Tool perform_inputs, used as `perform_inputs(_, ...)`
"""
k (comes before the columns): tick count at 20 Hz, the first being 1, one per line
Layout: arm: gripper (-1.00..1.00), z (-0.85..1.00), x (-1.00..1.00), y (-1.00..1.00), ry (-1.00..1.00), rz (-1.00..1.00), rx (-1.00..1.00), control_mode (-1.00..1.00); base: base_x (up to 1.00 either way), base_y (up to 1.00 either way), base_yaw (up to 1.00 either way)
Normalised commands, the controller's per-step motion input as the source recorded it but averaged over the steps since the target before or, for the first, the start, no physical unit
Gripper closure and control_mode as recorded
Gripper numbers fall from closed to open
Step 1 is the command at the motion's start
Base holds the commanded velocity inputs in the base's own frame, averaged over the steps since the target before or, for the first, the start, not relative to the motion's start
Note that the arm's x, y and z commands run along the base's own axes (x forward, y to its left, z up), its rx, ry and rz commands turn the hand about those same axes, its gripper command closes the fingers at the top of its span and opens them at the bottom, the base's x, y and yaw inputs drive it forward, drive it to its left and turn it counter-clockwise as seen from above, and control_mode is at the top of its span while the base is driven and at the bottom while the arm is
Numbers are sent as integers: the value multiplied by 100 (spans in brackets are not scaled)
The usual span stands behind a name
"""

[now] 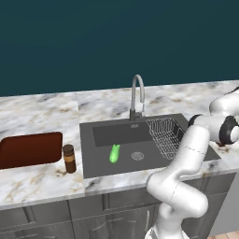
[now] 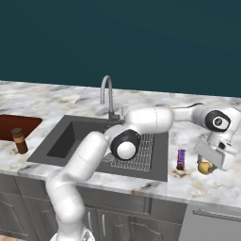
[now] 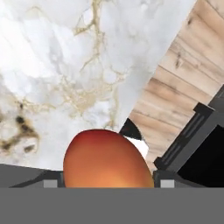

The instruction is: Pick up all produce items and place them in the sink. Turn on the sink faucet to wash them. Then turn the sink off and put them in the tray.

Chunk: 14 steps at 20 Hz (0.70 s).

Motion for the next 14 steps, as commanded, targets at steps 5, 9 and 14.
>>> perform_inputs(5, 100, 8, -68, 78, -2, 0, 2, -100, 0, 0, 0)
perform_inputs(9, 100, 23, -49, 93, -8, 0, 0, -100, 0, 0, 0)
perform_inputs(14, 100, 24, -33, 100, -12, 3, 0, -100, 0, 0, 0)
